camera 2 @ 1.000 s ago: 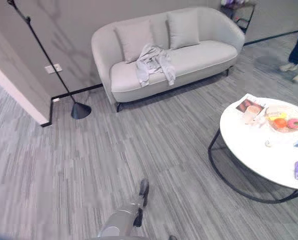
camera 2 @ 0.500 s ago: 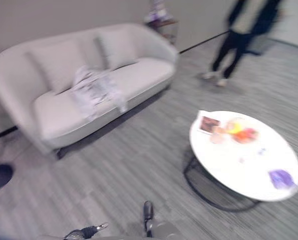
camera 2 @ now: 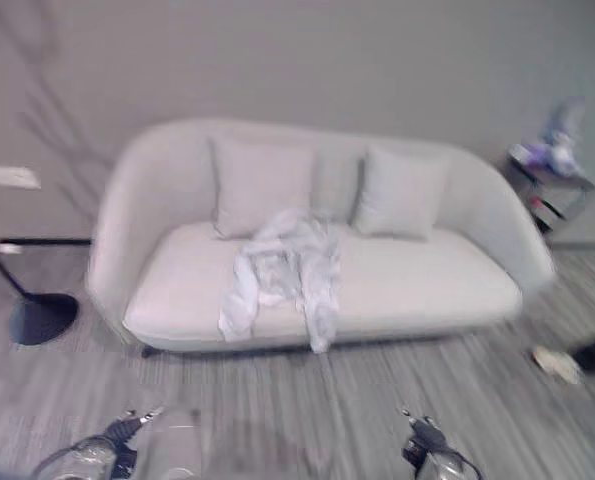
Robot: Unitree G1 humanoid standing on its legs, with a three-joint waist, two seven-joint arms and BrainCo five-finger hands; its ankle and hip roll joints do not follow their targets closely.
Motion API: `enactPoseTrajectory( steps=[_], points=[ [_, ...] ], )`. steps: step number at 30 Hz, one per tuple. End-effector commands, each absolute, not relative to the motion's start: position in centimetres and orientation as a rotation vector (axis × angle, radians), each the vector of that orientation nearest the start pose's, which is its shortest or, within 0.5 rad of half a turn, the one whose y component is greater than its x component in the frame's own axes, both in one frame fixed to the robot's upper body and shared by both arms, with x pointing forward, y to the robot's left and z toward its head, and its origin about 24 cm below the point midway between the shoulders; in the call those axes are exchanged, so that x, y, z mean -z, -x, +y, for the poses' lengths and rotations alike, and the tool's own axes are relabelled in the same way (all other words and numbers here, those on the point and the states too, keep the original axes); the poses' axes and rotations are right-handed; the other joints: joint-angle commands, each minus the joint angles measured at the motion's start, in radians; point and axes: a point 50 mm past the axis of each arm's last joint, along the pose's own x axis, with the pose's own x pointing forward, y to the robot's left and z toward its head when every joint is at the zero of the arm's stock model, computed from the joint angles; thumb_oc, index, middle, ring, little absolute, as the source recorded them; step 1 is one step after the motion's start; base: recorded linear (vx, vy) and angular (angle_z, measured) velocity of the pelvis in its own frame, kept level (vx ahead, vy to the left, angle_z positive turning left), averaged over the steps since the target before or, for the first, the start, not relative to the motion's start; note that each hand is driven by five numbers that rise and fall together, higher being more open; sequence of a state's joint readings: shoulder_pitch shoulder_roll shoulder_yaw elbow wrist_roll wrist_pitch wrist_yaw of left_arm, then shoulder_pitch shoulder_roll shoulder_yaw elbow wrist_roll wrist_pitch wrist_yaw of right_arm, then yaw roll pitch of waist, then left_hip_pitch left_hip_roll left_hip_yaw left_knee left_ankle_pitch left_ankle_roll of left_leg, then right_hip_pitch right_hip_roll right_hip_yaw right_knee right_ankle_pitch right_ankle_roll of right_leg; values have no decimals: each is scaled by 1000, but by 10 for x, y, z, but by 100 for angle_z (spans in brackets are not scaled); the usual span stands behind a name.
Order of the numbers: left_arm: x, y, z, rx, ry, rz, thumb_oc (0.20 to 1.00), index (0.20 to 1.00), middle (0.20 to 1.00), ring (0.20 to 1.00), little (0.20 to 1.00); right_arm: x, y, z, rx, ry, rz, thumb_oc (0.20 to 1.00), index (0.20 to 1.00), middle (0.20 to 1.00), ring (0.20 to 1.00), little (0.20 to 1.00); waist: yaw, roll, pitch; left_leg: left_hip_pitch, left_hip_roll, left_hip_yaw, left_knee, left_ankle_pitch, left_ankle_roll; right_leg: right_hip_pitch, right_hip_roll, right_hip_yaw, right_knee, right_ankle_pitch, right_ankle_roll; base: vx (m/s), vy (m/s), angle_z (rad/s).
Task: Hang the clothes on the sofa on the clothes rack.
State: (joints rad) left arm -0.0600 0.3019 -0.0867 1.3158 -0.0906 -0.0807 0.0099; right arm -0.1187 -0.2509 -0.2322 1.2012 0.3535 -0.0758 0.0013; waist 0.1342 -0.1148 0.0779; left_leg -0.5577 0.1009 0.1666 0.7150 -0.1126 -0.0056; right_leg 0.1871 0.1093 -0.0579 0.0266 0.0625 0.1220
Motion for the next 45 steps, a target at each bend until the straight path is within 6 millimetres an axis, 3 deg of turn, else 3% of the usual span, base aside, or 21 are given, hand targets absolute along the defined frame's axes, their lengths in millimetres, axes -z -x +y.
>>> enactPoseTrajectory(
  steps=[1,2,3,5,9,10,12,15,17,19,21,24,25,26,29,30,34,35,37,41,45],
  points=[
    [168,-68,233,-181,-130,1350,1000,1000,1000,1000,1000,155,-91,-252,468,-165,1074,1000,1000,1000,1000,1000,-12,69,-10,368,-109,-11,-695,135,-63,2,-131,31,-114,39,-96,494,-38,-93],
    [169,-52,237,-203,-123,1397,1000,1000,1000,1000,1000,150,-105,-253,452,-137,1029,1000,1000,1000,1000,1000,23,73,-5,294,-112,21,-720,136,-66,37,-123,30,-114,31,-97,678,-28,-130],
    [170,-40,238,-212,-110,1433,1000,1000,1000,1000,1000,145,-117,-256,431,-108,998,1000,1000,1000,1000,1000,28,93,-19,357,-102,5,-776,145,-57,47,-114,35,-110,19,-93,692,58,-103],
    [171,-3,240,-330,-45,1523,1000,1000,1000,1000,1000,124,-155,-256,331,33,846,1000,1000,1000,1000,1000,44,119,-83,408,-76,8,-705,176,-67,71,-187,-21,38,25,-80,760,212,-67],
    [171,-14,239,-347,-47,1489,1000,1000,1000,1000,1000,104,-187,-265,303,156,767,1000,1000,1000,1000,1000,24,193,-51,503,-59,16,-731,175,-62,26,-219,-61,268,-24,-93,308,154,-131],
    [170,-26,243,-356,-69,1447,1000,1000,1000,1000,1000,92,-202,-265,278,215,708,1000,1000,1000,1000,1000,7,208,-44,547,-61,-1,-760,163,-65,-5,-266,-83,204,-46,-103,192,4,-9],
    [168,-41,247,-352,-75,1395,1000,1000,1000,1000,1000,79,-209,-272,267,287,641,1000,1000,1000,1000,1000,-41,221,-14,578,-68,-64,-769,162,-60,-109,-249,-5,156,-49,-111,156,-17,39],
    [163,-66,253,-361,-106,1300,1000,1000,1000,1000,1000,58,-218,-273,154,461,546,1000,1000,1000,1000,1000,-46,164,13,547,-83,-82,-760,156,-40,-73,-238,40,10,-17,-69,-103,-167,224],
    [163,-66,253,-361,-106,1300,1000,1000,1000,1000,1000,58,-218,-273,154,461,546,1000,1000,1000,1000,1000,-47,164,13,546,-84,-82,-760,156,-40,-73,-238,40,10,-17,-69,-51,-92,67],
    [165,-75,242,-304,-122,1285,1000,1000,1000,1000,1000,33,-244,-259,-27,633,412,1000,1000,1000,1000,1000,-13,128,15,478,-53,-105,-775,186,-40,-53,-205,25,-36,-12,-75,-125,-237,0],
    [165,-79,240,-297,-123,1280,1000,1000,1000,1000,1000,30,-259,-238,-131,664,378,1000,1000,1000,1000,1000,6,108,39,438,-53,-95,-796,198,-45,-46,-184,18,-44,-17,-83,-143,-137,35],
    [164,-78,241,-311,-113,1277,1000,1000,1000,1000,1000,23,-270,-230,-180,715,344,1000,1000,1000,1000,1000,22,98,83,403,-45,-68,-767,188,-50,-45,-196,7,-37,-10,-82,-209,28,61],
    [167,-68,239,-313,-99,1308,1000,1000,1000,1000,1000,20,-276,-235,-185,775,349,1000,1000,1000,1000,1000,-9,105,102,475,35,35,-724,174,-69,-64,-227,-61,-25,15,-70,-188,334,61],
    [168,-63,235,-299,-102,1332,1000,1000,1000,1000,1000,23,-282,-239,-183,841,391,1000,1000,1000,1000,1000,-52,123,80,552,125,69,-722,183,-83,-85,-273,-130,-25,29,-52,-172,416,88],
    [167,-78,232,-248,-165,1307,1000,1000,1000,1000,1000,25,-290,-240,-169,902,422,1000,1000,1000,1000,1000,-110,155,65,662,255,104,-774,245,-96,-96,-329,-199,0,34,-30,33,392,143],
    [166,-82,233,-232,-188,1298,1000,1000,1000,1000,1000,24,-293,-235,-170,899,418,1000,1000,1000,1000,1000,-114,165,63,688,261,79,-788,245,-91,-91,-330,-198,0,27,-30,57,526,109],
    [159,-114,229,-140,-298,1214,1000,1000,1000,1000,1000,24,-301,-235,-118,955,418,1000,1000,1000,1000,1000,-124,200,76,669,196,56,-802,203,-112,-82,-406,-190,-8,22,-33,89,522,67],
    [153,-139,219,-110,-318,1144,1000,1000,1000,1000,1000,23,-312,-237,26,886,461,1000,1000,1000,1000,1000,-136,233,127,653,125,84,-802,179,-122,-93,-491,-208,-28,26,-23,4,910,27],
    [147,-155,220,-150,-305,1091,1000,1000,1000,1000,1000,-8,-344,-223,81,879,378,1000,1000,1000,1000,1000,-129,270,243,641,82,87,-802,180,-127,-105,-556,-222,-34,22,-18,-145,694,11],
    [138,-178,217,-156,-319,1011,1000,1000,1000,1000,1000,-27,-363,-216,146,903,391,1000,1000,1000,1000,1000,-115,326,391,615,48,92,-796,177,-127,-124,-600,-231,-55,27,-22,-171,327,-10],
    [133,-189,214,-146,-321,974,1000,1000,1000,1000,1000,-31,-367,-215,169,901,403,1000,1000,1000,1000,1000,-119,331,442,599,52,84,-777,177,-130,-136,-598,-224,-61,33,-25,-64,95,6]
  ],
)
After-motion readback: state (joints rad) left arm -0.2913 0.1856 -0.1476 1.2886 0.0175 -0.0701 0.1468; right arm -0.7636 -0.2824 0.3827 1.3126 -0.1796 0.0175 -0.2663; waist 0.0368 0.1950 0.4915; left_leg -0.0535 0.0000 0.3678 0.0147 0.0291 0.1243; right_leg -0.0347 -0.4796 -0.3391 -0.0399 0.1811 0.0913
